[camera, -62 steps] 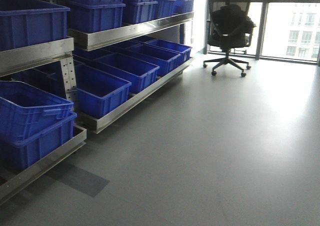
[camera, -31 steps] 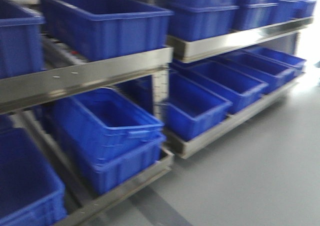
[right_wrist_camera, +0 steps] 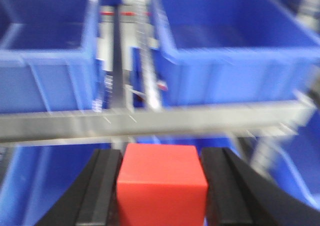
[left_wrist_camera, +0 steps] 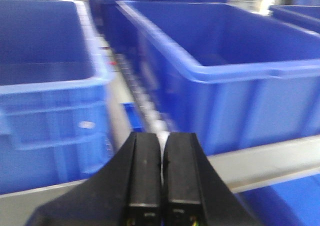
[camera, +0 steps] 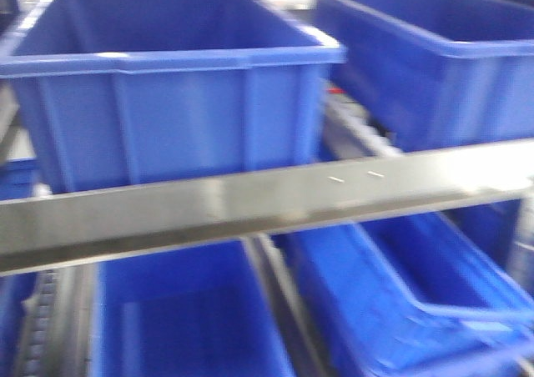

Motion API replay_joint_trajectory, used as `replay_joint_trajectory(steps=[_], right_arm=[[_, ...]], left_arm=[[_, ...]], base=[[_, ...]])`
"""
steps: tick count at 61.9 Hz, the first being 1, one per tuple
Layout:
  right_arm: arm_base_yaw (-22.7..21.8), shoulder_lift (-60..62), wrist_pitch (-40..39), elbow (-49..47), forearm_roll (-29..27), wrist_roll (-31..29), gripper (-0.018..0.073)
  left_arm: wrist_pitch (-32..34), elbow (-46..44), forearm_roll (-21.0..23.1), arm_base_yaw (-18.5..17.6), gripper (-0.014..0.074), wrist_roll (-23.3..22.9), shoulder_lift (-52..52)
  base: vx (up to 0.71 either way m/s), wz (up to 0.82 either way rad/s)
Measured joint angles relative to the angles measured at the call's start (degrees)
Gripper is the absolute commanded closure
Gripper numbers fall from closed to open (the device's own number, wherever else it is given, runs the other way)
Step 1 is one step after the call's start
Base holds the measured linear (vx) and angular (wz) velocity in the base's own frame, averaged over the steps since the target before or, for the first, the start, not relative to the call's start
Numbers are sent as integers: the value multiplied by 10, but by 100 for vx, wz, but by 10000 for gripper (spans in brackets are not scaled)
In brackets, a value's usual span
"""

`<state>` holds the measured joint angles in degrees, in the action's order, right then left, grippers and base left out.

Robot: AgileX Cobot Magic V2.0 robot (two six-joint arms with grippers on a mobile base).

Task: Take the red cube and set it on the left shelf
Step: 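Approach the blue bin on the shelf, right gripper holding cube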

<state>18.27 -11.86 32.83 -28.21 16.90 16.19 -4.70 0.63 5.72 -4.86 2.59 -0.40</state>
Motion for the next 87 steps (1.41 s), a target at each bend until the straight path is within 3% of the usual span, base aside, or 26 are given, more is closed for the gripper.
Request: replay_joint_trajectory(steps=[28, 87], right_arm=[[0, 0, 0, 0, 0, 0, 495], [0, 0, -1, 0, 0, 0, 495]], left_arm=[[0, 0, 0, 0, 495, 0, 0], [0, 0, 0, 0, 495, 0, 0]], base=[[28, 49], [7, 5]])
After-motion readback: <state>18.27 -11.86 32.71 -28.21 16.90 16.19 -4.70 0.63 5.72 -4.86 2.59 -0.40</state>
